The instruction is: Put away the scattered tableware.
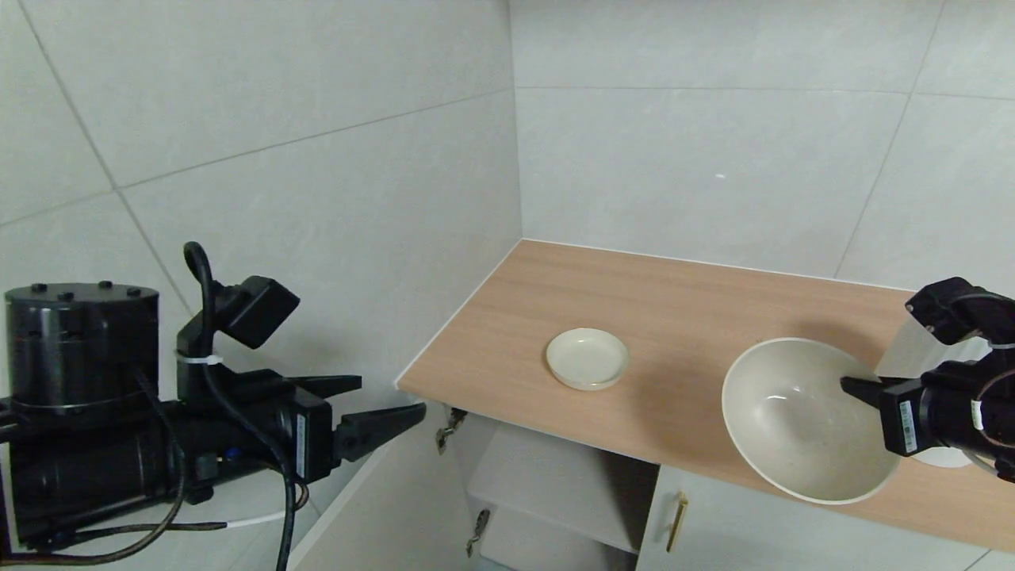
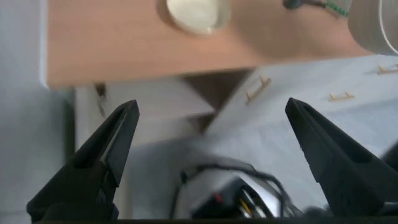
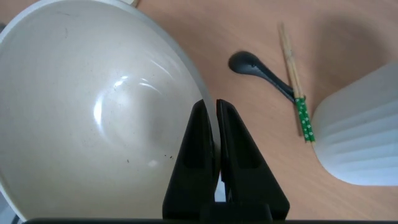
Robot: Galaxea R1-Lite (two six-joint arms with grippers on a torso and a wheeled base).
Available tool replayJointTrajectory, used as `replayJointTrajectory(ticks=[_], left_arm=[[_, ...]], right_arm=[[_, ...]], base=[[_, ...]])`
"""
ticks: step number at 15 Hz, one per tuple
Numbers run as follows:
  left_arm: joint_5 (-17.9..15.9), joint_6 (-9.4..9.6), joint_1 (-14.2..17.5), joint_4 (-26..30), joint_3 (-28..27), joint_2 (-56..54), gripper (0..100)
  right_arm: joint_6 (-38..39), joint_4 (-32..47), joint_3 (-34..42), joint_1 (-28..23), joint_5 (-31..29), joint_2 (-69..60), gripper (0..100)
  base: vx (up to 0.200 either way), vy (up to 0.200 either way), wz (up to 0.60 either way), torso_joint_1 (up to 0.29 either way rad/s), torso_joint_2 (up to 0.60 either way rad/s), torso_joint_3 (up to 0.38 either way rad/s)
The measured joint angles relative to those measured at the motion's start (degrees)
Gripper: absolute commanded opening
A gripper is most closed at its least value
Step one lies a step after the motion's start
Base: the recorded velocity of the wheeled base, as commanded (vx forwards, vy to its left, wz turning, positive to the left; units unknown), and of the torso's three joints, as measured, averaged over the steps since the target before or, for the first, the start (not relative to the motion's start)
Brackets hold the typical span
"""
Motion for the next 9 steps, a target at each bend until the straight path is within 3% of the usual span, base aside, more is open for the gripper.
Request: replayJointTrajectory(ticks=[2,9], left_arm=[[0.1,-0.96,-0.7,2.5,-2.8,2.0,100],[1.3,-1.37,-3.0,2.0,-9.1,10.8,100]], right_arm=[[-0.6,0.0,0.4,0.0,0.4,0.0,0],[-1.7,-0.9,0.7,0.0,0.6,2.0,0]], base=[[0.000,0.000,0.00,0.000,0.00,0.000],[0.000,0.000,0.00,0.000,0.00,0.000]])
